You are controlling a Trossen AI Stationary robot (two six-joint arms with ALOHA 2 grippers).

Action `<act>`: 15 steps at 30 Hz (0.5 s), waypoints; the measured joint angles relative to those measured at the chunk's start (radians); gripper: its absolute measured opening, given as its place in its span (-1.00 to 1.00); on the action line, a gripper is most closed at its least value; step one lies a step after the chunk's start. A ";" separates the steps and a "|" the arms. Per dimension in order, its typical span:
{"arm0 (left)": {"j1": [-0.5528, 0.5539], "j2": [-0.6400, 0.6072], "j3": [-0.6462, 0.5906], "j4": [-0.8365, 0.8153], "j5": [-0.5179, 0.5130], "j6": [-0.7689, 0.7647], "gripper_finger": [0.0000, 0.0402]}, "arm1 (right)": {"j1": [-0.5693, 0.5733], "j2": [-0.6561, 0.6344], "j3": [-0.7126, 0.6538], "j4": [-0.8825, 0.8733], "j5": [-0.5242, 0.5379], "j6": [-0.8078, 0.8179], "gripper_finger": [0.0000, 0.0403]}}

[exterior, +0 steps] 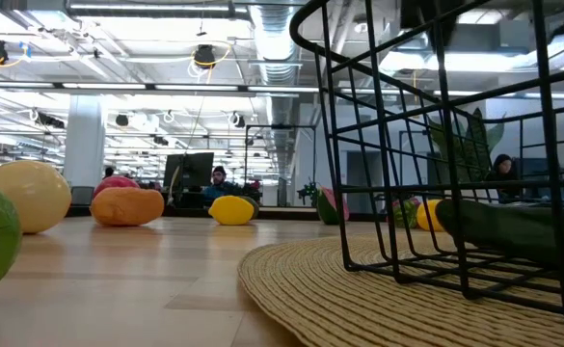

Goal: Build produce basket
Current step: Put the cucumber into the mesh basket

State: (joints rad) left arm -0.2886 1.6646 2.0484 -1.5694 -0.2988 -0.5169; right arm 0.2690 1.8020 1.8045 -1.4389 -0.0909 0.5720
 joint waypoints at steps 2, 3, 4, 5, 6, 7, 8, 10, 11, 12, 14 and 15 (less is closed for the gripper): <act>-0.018 0.001 -0.030 -0.002 -0.008 -0.045 -0.03 | -0.010 -0.055 0.015 -0.002 0.053 0.016 -0.12; -0.028 0.001 -0.048 -0.001 -0.017 -0.069 -0.03 | -0.014 -0.083 0.021 -0.002 0.071 0.027 -0.12; -0.038 0.001 -0.067 -0.001 -0.026 -0.094 -0.03 | -0.018 -0.113 0.027 -0.003 0.090 0.036 -0.13; -0.049 -0.001 -0.090 -0.001 -0.035 -0.120 -0.03 | -0.020 -0.145 0.028 -0.005 0.102 0.044 -0.14; -0.060 -0.003 -0.117 0.000 -0.042 -0.149 -0.03 | -0.022 -0.177 0.029 -0.003 0.112 0.053 -0.14; -0.069 -0.009 -0.147 -0.001 -0.047 -0.182 -0.03 | -0.022 -0.207 0.029 0.003 0.122 0.057 -0.14; -0.078 -0.017 -0.178 0.000 -0.048 -0.220 -0.03 | -0.021 -0.236 0.029 0.010 0.133 0.059 -0.14; -0.100 -0.038 -0.251 -0.002 -0.033 -0.308 -0.03 | -0.013 -0.294 0.029 0.029 0.161 0.060 -0.13; -0.110 -0.048 -0.287 -0.002 -0.011 -0.356 -0.03 | -0.008 -0.321 0.029 0.039 0.175 0.064 -0.12; -0.121 -0.056 -0.323 -0.002 0.012 -0.405 -0.03 | -0.004 -0.346 0.030 0.046 0.192 0.067 -0.12; -0.147 -0.072 -0.395 0.009 0.054 -0.511 -0.03 | 0.008 -0.388 0.030 0.054 0.226 0.068 -0.12; -0.160 -0.079 -0.429 0.033 0.076 -0.564 -0.03 | 0.015 -0.405 0.030 0.057 0.246 0.067 -0.12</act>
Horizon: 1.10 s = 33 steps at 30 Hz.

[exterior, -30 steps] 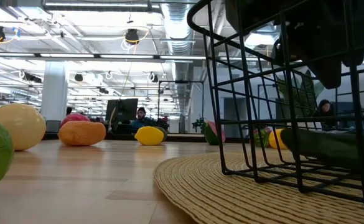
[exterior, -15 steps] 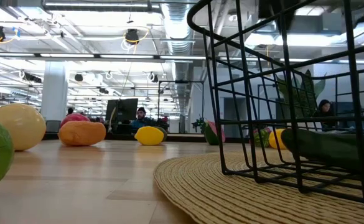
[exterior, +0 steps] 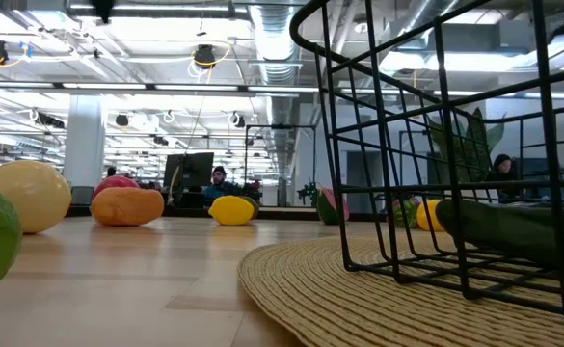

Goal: Build produce basket
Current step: Put the cucumber into the mesh basket

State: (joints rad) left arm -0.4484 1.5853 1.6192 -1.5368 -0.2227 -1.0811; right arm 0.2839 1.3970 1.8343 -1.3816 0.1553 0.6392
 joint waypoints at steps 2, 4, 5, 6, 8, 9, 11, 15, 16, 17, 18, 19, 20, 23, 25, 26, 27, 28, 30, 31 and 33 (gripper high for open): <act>-0.024 -0.005 -0.058 0.069 0.058 -0.095 -0.03 | 0.015 -0.028 0.000 0.000 0.031 -0.001 -0.12; -0.050 -0.004 -0.113 0.159 0.127 -0.170 -0.03 | 0.025 -0.048 0.000 -0.001 0.037 -0.011 -0.13; -0.063 -0.004 -0.140 0.220 0.154 -0.204 -0.03 | 0.027 -0.055 0.000 -0.002 0.038 -0.016 -0.13; -0.076 -0.004 -0.165 0.286 0.178 -0.234 -0.03 | 0.031 -0.059 0.000 -0.002 0.039 -0.020 -0.13; -0.101 -0.001 -0.206 0.416 0.214 -0.296 -0.03 | 0.039 -0.063 0.000 -0.003 0.039 -0.037 -0.13; -0.113 0.001 -0.221 0.460 0.227 -0.325 -0.03 | 0.042 -0.063 0.000 -0.003 0.039 -0.043 -0.13; -0.136 0.010 -0.238 0.526 0.241 -0.393 -0.03 | 0.045 -0.063 0.000 -0.009 0.038 -0.060 -0.13; -0.181 0.044 -0.262 0.563 0.262 -0.520 -0.03 | 0.051 -0.055 -0.001 -0.013 0.038 -0.082 -0.13; -0.190 0.061 -0.263 0.570 0.281 -0.549 -0.03 | 0.052 -0.054 -0.001 -0.016 0.037 -0.087 -0.13; -0.199 0.080 -0.264 0.571 0.301 -0.566 -0.03 | 0.052 -0.052 -0.002 -0.021 0.037 -0.089 -0.13; -0.206 0.102 -0.264 0.576 0.327 -0.574 -0.03 | 0.052 -0.050 -0.002 -0.028 0.037 -0.091 -0.13; -0.211 0.123 -0.264 0.594 0.349 -0.575 -0.03 | 0.052 -0.050 -0.002 -0.033 0.037 -0.094 -0.13; -0.216 0.146 -0.260 0.626 0.367 -0.567 -0.03 | 0.052 -0.050 -0.002 -0.036 0.037 -0.099 -0.13; -0.225 0.208 -0.246 0.733 0.386 -0.539 -0.03 | 0.049 -0.050 -0.002 -0.038 0.035 -0.114 -0.14; -0.225 0.242 -0.226 0.791 0.386 -0.530 -0.03 | 0.048 -0.050 -0.002 -0.038 0.034 -0.115 -0.14; -0.225 0.254 -0.217 0.797 0.386 -0.528 -0.03 | 0.048 -0.050 -0.002 -0.038 0.034 -0.117 -0.14; -0.225 0.266 -0.204 0.794 0.386 -0.528 -0.03 | 0.048 -0.050 -0.002 -0.039 0.034 -0.117 -0.14; -0.225 0.278 -0.192 0.792 0.386 -0.529 -0.03 | 0.048 -0.050 -0.002 -0.039 0.034 -0.117 -0.14; -0.225 0.300 -0.178 0.777 0.394 -0.543 -0.03 | 0.049 -0.050 -0.002 -0.040 0.034 -0.117 -0.13; -0.225 0.310 -0.170 0.767 0.403 -0.552 -0.03 | 0.049 -0.050 -0.002 -0.041 0.033 -0.117 -0.13; -0.225 0.332 -0.159 0.773 0.415 -0.562 -0.03 | 0.050 -0.050 -0.002 -0.042 0.030 -0.117 -0.13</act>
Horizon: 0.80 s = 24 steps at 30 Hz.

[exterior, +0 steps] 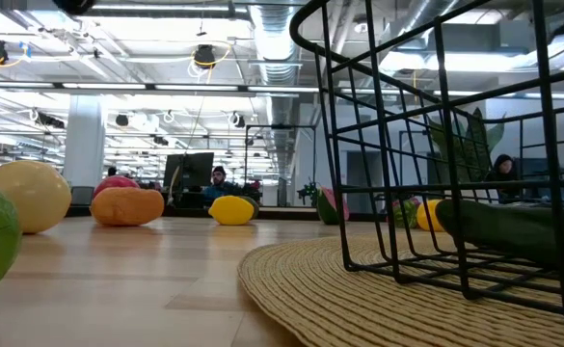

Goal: Build produce basket
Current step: Put the cucumber into the mesh basket

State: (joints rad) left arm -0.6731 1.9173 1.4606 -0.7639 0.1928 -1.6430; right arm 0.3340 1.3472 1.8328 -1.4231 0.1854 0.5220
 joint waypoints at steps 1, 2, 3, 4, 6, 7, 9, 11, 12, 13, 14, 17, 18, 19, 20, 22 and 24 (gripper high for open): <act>-0.001 0.010 0.002 0.000 0.012 0.000 -0.03 | 0.000 0.000 0.000 0.000 0.000 0.000 -0.13; -0.001 0.021 0.003 -0.002 0.022 -0.002 -0.03 | 0.000 0.000 0.000 -0.001 -0.001 -0.001 -0.13; -0.002 0.033 0.005 -0.001 0.033 -0.002 -0.03 | 0.000 0.000 0.000 -0.002 -0.002 -0.003 -0.13; -0.002 0.044 0.007 -0.002 0.039 -0.002 -0.03 | 0.000 0.000 0.000 -0.002 -0.004 -0.003 -0.14; -0.003 0.063 0.014 -0.006 0.048 -0.001 -0.03 | 0.000 0.000 0.000 -0.003 -0.005 -0.004 -0.14; -0.003 0.069 0.018 -0.003 0.052 0.000 -0.03 | 0.000 0.000 0.000 -0.006 -0.005 -0.006 -0.14; -0.003 0.083 0.023 0.001 0.055 0.000 -0.03 | 0.000 0.000 0.000 -0.008 -0.005 -0.010 -0.14; -0.003 0.093 0.025 0.011 0.047 -0.001 -0.03 | 0.000 0.000 0.000 -0.007 -0.005 -0.016 -0.13; -0.003 0.097 0.025 0.032 0.045 -0.001 -0.03 | 0.000 0.000 0.000 -0.007 -0.006 -0.023 -0.13; -0.003 0.099 0.025 0.035 0.039 -0.001 -0.03 | 0.000 0.000 0.000 -0.006 -0.006 -0.024 -0.13; -0.003 0.103 0.025 0.033 0.040 -0.001 -0.03 | 0.000 0.000 0.000 -0.005 -0.006 -0.026 -0.13; -0.002 0.119 0.026 0.060 0.056 0.000 -0.03 | 0.000 0.000 0.000 -0.003 -0.016 -0.029 -0.13; -0.002 0.127 0.026 0.061 0.063 0.001 -0.03 | 0.000 0.000 0.000 0.000 -0.024 -0.032 -0.14; -0.001 0.131 0.026 0.075 0.068 0.000 -0.03 | 0.001 0.000 0.000 0.002 -0.027 -0.034 -0.14; 0.000 0.132 0.026 0.083 0.069 0.000 -0.03 | 0.003 0.000 0.000 0.003 -0.028 -0.035 -0.14; 0.005 0.138 0.027 0.090 0.067 0.000 -0.03 | 0.008 0.000 0.000 0.004 -0.030 -0.042 -0.15; 0.011 0.142 0.028 0.103 0.069 -0.006 -0.03 | 0.008 0.000 0.000 0.005 -0.031 -0.050 -0.15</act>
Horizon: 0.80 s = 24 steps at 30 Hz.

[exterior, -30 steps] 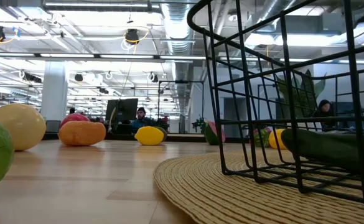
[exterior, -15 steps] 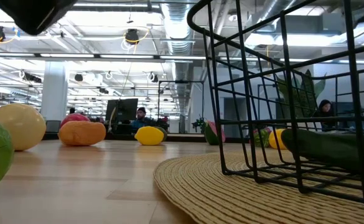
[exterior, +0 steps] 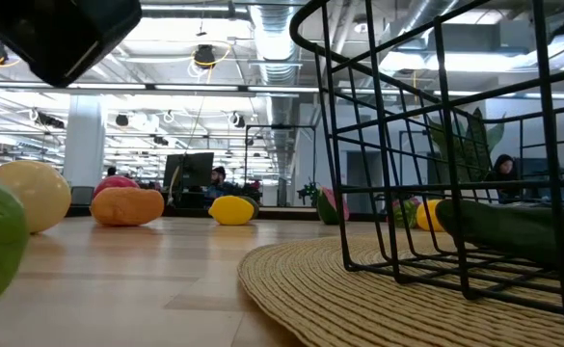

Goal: Build produce basket
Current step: Put the cucumber into the mesh basket

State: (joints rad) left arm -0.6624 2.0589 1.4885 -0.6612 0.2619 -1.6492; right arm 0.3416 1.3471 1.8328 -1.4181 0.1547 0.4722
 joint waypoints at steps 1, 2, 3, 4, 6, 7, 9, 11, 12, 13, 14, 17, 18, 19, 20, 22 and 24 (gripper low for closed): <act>0.002 0.001 0.000 0.003 0.000 0.001 -0.04 | 0.000 0.000 0.000 0.003 0.000 -0.002 -0.15; 0.005 0.001 0.000 0.003 -0.001 0.007 -0.05 | 0.000 0.000 0.000 0.004 0.000 -0.002 -0.15; 0.007 0.006 0.001 0.005 0.000 0.011 -0.09 | 0.000 0.000 0.000 0.004 0.000 -0.002 -0.14; 0.009 0.010 0.002 0.004 0.005 0.020 -0.14 | 0.000 0.000 0.000 0.004 0.000 -0.002 -0.14; 0.013 0.010 0.002 0.008 0.011 0.053 -0.30 | 0.000 0.000 0.000 0.004 0.000 -0.002 -0.14; 0.014 0.010 0.002 0.009 0.011 0.071 -0.41 | 0.000 0.000 0.000 0.004 0.000 -0.002 -0.14; 0.021 0.010 0.001 0.008 0.011 0.113 -0.66 | 0.000 0.000 0.000 0.004 0.000 -0.002 -0.15; 0.028 0.005 0.001 0.006 0.004 0.153 -0.87 | 0.000 0.000 0.000 0.004 0.000 -0.002 -0.16; 0.034 0.000 0.000 0.003 -0.008 0.174 -0.89 | 0.000 0.000 0.000 0.004 0.000 -0.002 -0.16; 0.040 -0.005 0.000 -0.003 -0.023 0.190 -0.89 | 0.000 0.000 0.000 0.004 0.000 -0.002 -0.17; 0.047 -0.014 -0.001 -0.019 -0.049 0.202 -0.89 | 0.000 0.000 0.000 0.005 0.000 -0.002 -0.17; 0.071 -0.050 0.023 -0.171 -0.120 0.256 -0.90 | 0.000 0.000 0.000 0.005 0.000 -0.002 -0.20; 0.078 -0.068 0.043 -0.232 -0.141 0.275 -0.91 | -0.001 0.000 0.000 0.007 0.000 -0.002 -0.20; 0.084 -0.093 0.066 -0.297 -0.163 0.291 -0.94 | -0.001 0.000 0.000 0.010 0.000 -0.002 -0.21; 0.089 -0.122 0.092 -0.377 -0.185 0.305 -0.96 | -0.001 0.000 0.000 0.013 0.000 -0.002 -0.22; 0.098 -0.177 0.146 -0.534 -0.239 0.317 -0.98 | -0.001 0.000 0.000 0.018 0.000 -0.002 -0.24; 0.101 -0.223 0.201 -0.658 -0.323 0.307 -0.98 | -0.001 0.000 0.000 0.023 0.000 -0.002 -0.25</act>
State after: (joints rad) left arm -0.5615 1.8357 1.6894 -1.3192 -0.0615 -1.3421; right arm 0.3408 1.3472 1.8328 -1.3947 0.1551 0.4698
